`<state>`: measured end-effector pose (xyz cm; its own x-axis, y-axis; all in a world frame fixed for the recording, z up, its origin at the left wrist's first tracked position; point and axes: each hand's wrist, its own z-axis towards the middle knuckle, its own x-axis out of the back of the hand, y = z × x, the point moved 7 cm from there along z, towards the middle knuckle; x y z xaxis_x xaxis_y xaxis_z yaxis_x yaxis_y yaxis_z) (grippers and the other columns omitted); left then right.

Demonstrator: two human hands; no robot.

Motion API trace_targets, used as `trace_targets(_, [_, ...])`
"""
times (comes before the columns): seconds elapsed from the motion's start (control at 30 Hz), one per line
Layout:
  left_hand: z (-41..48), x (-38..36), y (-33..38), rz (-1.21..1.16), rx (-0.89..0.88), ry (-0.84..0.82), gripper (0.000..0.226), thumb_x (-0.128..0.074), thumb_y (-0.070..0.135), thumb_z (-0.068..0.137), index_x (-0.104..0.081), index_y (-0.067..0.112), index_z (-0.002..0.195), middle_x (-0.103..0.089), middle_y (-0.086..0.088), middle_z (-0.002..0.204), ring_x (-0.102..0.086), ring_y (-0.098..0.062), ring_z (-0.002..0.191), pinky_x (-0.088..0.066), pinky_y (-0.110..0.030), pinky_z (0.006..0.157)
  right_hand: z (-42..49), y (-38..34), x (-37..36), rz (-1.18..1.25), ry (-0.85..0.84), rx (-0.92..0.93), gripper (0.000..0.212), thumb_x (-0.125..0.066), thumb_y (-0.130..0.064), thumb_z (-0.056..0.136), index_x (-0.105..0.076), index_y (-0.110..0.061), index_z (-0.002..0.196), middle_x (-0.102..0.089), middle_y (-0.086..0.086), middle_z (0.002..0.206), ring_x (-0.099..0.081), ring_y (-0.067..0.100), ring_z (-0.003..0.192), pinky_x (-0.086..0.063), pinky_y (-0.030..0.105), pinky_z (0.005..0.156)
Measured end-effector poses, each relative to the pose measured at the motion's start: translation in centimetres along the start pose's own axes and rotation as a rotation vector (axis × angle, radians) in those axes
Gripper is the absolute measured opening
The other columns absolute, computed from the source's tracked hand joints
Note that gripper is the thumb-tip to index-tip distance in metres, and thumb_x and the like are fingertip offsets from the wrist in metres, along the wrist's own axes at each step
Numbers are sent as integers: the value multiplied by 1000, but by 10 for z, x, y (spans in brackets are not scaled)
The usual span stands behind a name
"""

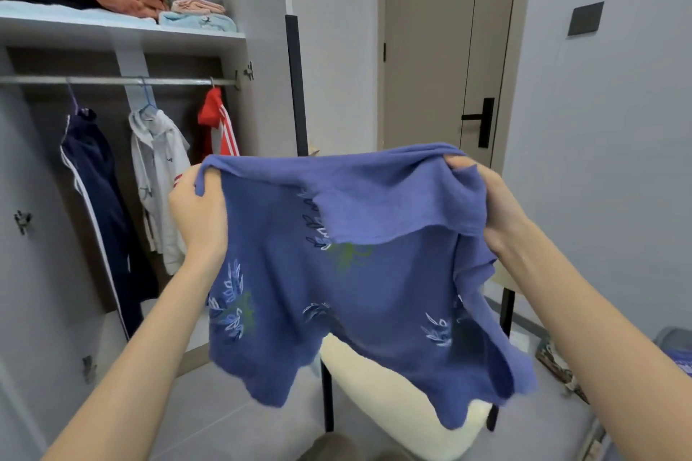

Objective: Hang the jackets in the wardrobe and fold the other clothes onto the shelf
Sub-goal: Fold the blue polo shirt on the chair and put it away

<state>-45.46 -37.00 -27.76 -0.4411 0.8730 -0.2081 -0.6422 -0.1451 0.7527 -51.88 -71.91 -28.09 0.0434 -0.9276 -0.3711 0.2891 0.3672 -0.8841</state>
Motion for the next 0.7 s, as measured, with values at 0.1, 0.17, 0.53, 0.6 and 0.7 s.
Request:
trace_targets(0.1, [-1,-10,22,-128,41,-10,39,-51,23,94,-35,23,58,-33,10,56,-28,-4,56,-25,-22,52,1,-7,5,46,90,41,54,-48,-22,98,-74,-18,50,-66,-3,54,-65,9,49,-49,16,45])
trace_targets(0.17, [-1,-16,26,-182,74,-29,35,-51,26,93,-39,23,61,-39,8,61,-34,-7,61,-29,-25,56,0,3,5,72,19,-42,35,-55,-25,95,-78,-15,71,-72,3,73,-69,13,64,-54,21,56])
trace_targets(0.53, [-81,-85,-149,853,198,-909,27,-45,18,95,-68,15,82,-67,-11,95,-59,-29,92,-44,-33,73,20,144,119,-1289,123,-302,14,-60,-23,89,-61,-14,78,-63,3,81,-57,21,83,-43,31,73])
trace_targets(0.6, [-92,-92,-182,813,279,-890,30,-42,15,96,-65,14,76,-66,-12,91,-59,-30,90,-40,-32,68,29,172,143,-1345,136,-379,19,-57,-28,90,-60,-15,76,-64,5,81,-59,25,84,-44,33,73])
trace_targets(0.7, [-94,-101,-233,706,442,-767,31,-40,11,97,-62,1,78,-64,-19,91,-57,-36,92,-39,-38,71,47,205,176,-1319,208,-442,24,-54,-28,91,-59,-12,73,-63,6,75,-59,28,79,-39,32,62])
